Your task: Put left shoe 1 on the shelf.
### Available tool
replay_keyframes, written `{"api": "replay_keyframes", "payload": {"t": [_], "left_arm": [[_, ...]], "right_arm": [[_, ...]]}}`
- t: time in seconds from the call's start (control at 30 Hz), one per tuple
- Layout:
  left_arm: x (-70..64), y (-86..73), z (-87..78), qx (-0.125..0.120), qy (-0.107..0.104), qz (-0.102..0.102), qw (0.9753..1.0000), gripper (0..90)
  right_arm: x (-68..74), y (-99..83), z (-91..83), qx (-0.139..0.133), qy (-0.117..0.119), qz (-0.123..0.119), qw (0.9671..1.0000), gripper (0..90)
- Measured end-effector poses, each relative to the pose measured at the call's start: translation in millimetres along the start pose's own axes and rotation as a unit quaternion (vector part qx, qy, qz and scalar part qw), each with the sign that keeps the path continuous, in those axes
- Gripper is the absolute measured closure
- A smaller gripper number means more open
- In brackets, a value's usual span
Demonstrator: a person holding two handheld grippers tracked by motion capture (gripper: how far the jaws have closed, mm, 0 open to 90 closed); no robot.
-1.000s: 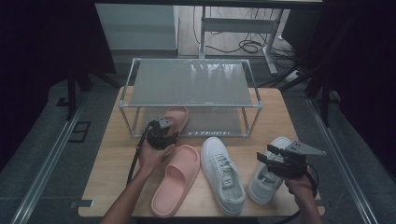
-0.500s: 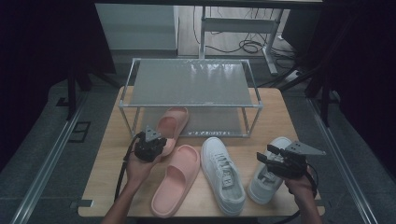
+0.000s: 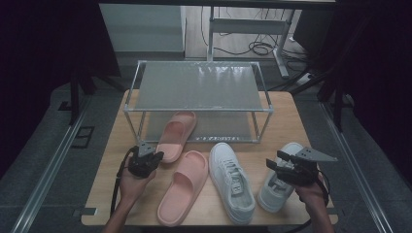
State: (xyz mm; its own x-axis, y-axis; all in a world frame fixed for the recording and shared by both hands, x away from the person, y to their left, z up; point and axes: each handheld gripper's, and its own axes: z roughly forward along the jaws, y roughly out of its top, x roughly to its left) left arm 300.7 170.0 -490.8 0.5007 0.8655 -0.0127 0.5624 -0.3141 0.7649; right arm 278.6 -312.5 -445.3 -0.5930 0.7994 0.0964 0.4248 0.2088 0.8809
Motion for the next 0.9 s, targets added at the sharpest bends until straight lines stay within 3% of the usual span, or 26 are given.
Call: {"api": "replay_keyframes", "payload": {"t": [0.23, 0.47, 0.9], "left_arm": [[-2.1, -9.2, -1.5, 0.020, -0.003, 0.014, 0.9997, 90.0], [-1.6, -16.7, 8.0, 0.042, -0.007, 0.020, 0.9989, 90.0], [-3.2, -13.6, 16.2, 0.046, -0.007, 0.027, 0.9985, 90.0]], "right_arm": [[0.0, 0.2, -0.6, -0.001, 0.000, -0.001, 1.0000, 41.1], [0.6, 0.1, 0.2, 0.001, 0.000, -0.001, 1.0000, 41.1], [0.8, 0.0, 0.4, 0.000, 0.000, -0.001, 1.0000, 41.0]]}}
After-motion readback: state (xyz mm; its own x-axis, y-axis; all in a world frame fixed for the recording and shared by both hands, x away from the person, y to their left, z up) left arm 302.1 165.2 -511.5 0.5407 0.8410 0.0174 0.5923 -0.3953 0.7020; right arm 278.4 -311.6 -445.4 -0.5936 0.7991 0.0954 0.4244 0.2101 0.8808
